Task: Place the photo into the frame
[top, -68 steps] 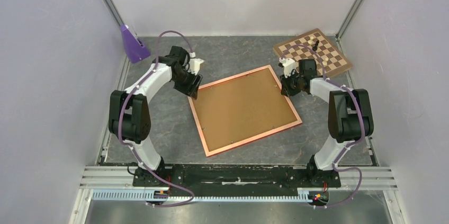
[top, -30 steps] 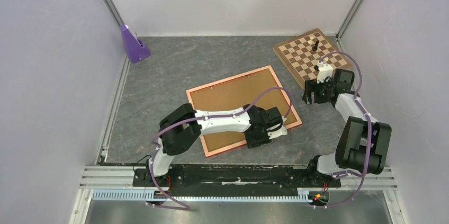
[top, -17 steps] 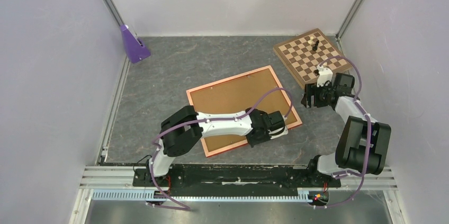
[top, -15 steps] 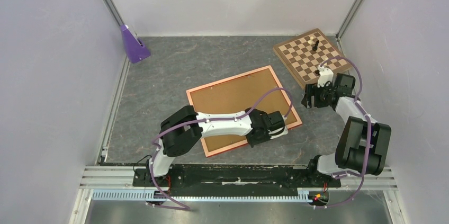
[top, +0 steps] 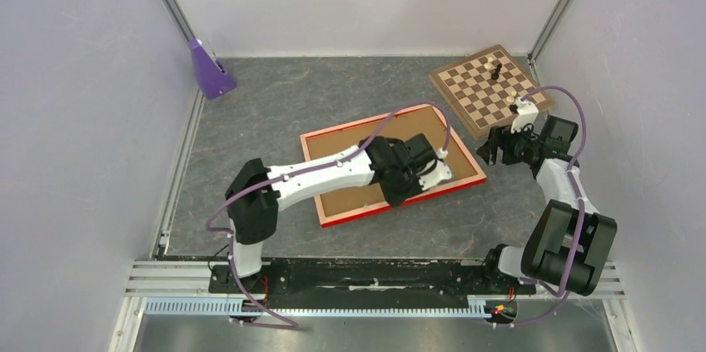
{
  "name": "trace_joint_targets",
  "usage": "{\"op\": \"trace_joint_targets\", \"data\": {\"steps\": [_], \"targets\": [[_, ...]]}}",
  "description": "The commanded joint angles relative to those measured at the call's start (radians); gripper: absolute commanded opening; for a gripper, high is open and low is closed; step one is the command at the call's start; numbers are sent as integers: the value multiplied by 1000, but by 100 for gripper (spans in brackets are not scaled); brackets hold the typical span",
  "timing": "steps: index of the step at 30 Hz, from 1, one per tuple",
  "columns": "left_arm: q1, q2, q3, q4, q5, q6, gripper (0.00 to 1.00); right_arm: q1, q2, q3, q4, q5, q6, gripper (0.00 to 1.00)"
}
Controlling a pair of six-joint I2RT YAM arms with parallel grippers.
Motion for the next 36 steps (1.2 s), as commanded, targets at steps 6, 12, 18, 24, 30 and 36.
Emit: {"op": "trace_joint_targets", "data": {"steps": [6, 12, 18, 24, 30, 36], "targets": [[141, -91, 205, -137, 175, 158, 2, -73, 6, 62, 65, -398, 46, 80], [156, -90, 211, -156, 187, 174, 2, -78, 4, 44, 66, -469, 36, 79], [168, -65, 237, -169, 192, 180, 2, -84, -82, 67, -50, -485, -257, 80], [172, -36, 247, -170, 211, 183, 2, -37, -177, 171, -360, -352, -672, 79], [176, 3, 257, -170, 218, 185, 2, 43, -345, 134, -379, -235, -806, 79], [176, 23, 274, -179, 235, 180, 2, 153, -440, 115, -446, -128, -921, 79]]}}
